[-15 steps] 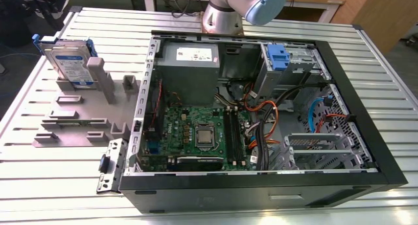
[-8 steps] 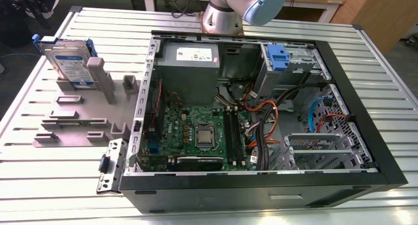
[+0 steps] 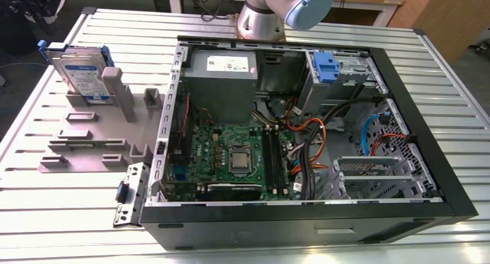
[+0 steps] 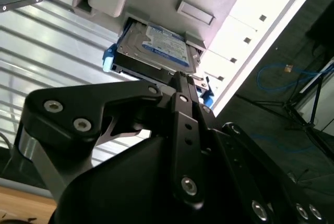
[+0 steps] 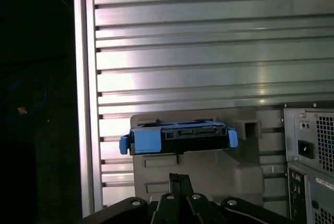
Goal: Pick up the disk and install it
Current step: 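Reach for the disk, then pick up the disk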
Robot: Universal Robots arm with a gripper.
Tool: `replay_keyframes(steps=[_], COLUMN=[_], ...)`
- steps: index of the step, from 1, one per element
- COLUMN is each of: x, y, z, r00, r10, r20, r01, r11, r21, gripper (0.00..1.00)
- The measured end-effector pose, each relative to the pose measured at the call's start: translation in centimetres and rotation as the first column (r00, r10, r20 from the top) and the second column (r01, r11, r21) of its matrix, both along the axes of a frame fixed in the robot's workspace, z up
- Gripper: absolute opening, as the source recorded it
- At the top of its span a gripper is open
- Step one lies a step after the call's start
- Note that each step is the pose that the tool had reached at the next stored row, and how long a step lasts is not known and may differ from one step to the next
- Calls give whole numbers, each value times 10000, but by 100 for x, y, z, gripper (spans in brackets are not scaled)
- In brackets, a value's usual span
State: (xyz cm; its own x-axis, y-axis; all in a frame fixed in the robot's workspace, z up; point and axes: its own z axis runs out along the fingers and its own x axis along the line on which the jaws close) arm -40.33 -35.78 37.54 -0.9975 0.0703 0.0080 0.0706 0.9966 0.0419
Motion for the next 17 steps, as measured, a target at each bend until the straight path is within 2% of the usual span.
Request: replay_keyframes(steps=[5,10,17], x=[-51,-144,-169], y=[15,75,79], z=[-17,-30,-36], r00=[9998,9998,9998], r10=[178,196,197], r20=[-1,0,0], r01=[-178,-196,-197], r11=[9998,9998,9998], r21=[0,0,0], gripper=[11,11,11])
